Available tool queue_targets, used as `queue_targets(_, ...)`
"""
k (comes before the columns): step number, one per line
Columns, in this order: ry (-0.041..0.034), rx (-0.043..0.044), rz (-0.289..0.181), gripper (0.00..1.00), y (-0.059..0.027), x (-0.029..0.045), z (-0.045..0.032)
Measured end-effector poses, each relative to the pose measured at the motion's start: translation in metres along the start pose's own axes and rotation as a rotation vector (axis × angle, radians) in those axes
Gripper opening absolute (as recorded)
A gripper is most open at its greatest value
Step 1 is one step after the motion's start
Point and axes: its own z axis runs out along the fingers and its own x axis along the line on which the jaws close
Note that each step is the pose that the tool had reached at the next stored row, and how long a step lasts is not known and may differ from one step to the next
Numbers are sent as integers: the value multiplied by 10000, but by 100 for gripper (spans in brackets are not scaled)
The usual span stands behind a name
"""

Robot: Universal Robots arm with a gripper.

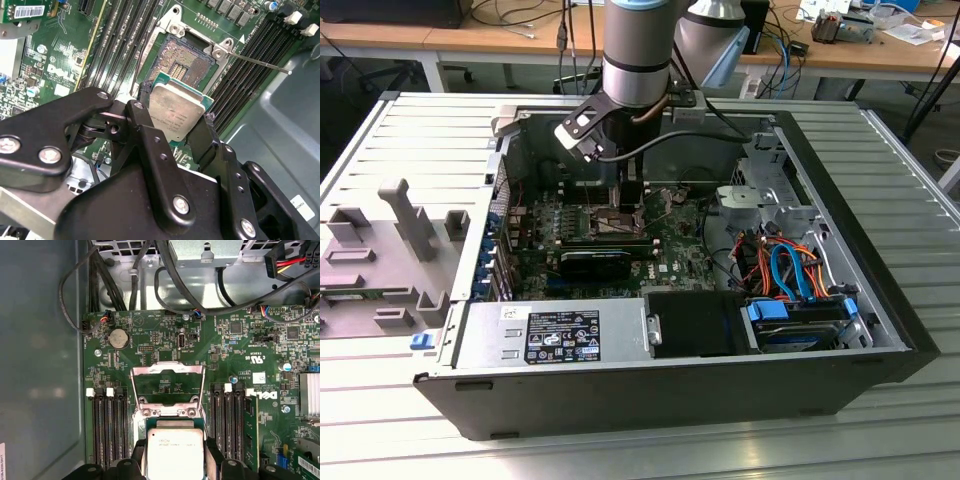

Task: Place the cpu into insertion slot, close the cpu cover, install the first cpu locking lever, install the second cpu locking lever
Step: 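Place the cpu into insertion slot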

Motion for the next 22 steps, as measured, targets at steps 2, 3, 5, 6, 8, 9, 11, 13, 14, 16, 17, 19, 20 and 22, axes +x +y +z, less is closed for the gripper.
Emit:
queue_targets(2,1,0,0,55,0,0,0)
queue_targets(3,1,0,0,55,0,0,0)
queue_targets(5,2,0,1,55,-1,0,2)
queue_targets(6,3,-1,2,55,-3,0,5)
queue_targets(8,2,-1,2,55,-7,0,10)
queue_targets(9,2,0,-1,55,-14,0,16)
queue_targets(11,0,1,-95,55,-22,-1,33)
queue_targets(13,-3,5,-297,55,-23,-1,47)
queue_targets(14,-5,7,-407,55,-24,-2,59)
queue_targets(16,-4,8,-466,55,-23,-2,93)
queue_targets(17,-5,8,-466,55,-23,-2,108)
queue_targets(19,-5,8,-467,55,-23,-3,143)
queue_targets(20,-5,9,-464,55,-27,-3,160)
queue_targets(22,-6,8,-466,55,-52,-4,184)
